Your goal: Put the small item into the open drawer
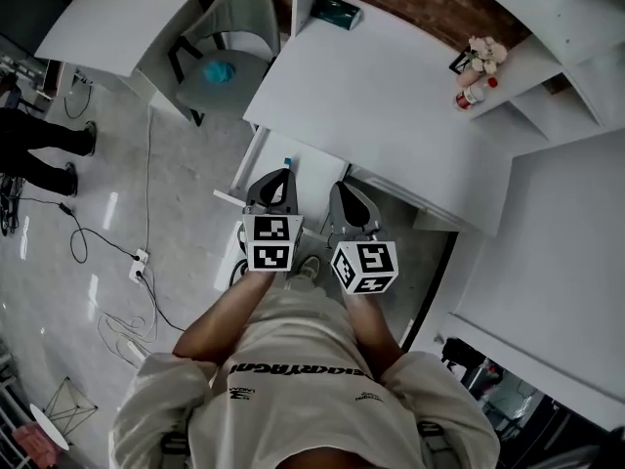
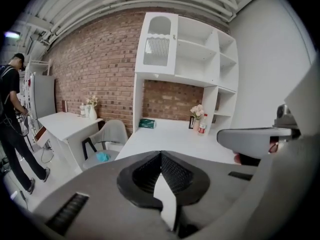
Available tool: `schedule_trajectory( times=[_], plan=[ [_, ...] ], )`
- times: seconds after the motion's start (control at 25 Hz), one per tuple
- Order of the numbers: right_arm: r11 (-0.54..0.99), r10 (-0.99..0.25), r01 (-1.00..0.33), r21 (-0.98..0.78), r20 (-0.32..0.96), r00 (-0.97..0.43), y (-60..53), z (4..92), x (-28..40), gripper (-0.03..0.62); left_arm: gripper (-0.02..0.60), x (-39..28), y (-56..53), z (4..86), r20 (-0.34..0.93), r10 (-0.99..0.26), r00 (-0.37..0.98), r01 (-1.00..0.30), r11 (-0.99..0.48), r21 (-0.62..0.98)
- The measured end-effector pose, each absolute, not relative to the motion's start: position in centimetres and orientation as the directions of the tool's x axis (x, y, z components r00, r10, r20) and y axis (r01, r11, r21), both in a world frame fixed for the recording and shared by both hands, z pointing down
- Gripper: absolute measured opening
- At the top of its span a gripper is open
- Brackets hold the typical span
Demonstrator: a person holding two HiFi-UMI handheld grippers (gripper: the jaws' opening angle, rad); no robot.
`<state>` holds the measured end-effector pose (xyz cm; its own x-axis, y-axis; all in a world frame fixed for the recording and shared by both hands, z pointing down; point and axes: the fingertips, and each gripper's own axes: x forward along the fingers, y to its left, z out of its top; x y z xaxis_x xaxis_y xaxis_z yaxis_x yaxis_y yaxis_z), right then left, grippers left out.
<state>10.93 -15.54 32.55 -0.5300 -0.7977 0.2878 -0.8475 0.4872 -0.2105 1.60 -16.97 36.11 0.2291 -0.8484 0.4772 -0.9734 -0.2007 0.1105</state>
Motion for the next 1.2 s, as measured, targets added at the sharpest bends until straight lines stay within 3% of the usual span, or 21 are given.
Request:
schedule_trajectory(
  times=[0.48,1.2],
  plan=[
    [0.542,-0.803,-0.823,-0.168,0.187,-0.566,-14.9,26.4,9.3,-0.002,-0.002,0.3,-14.5,28.5,0.323,-0.919,0.227,-0.974,-0.206,0.099],
    [0.559,-0.802,-0.816,-0.145,0.155,-0.577,-14.2,24.0,9.0,-0.002,-0.003,0.1,-13.1,26.1,0.264,-0.940,0.218,-0.975,-0.194,0.111]
  ],
)
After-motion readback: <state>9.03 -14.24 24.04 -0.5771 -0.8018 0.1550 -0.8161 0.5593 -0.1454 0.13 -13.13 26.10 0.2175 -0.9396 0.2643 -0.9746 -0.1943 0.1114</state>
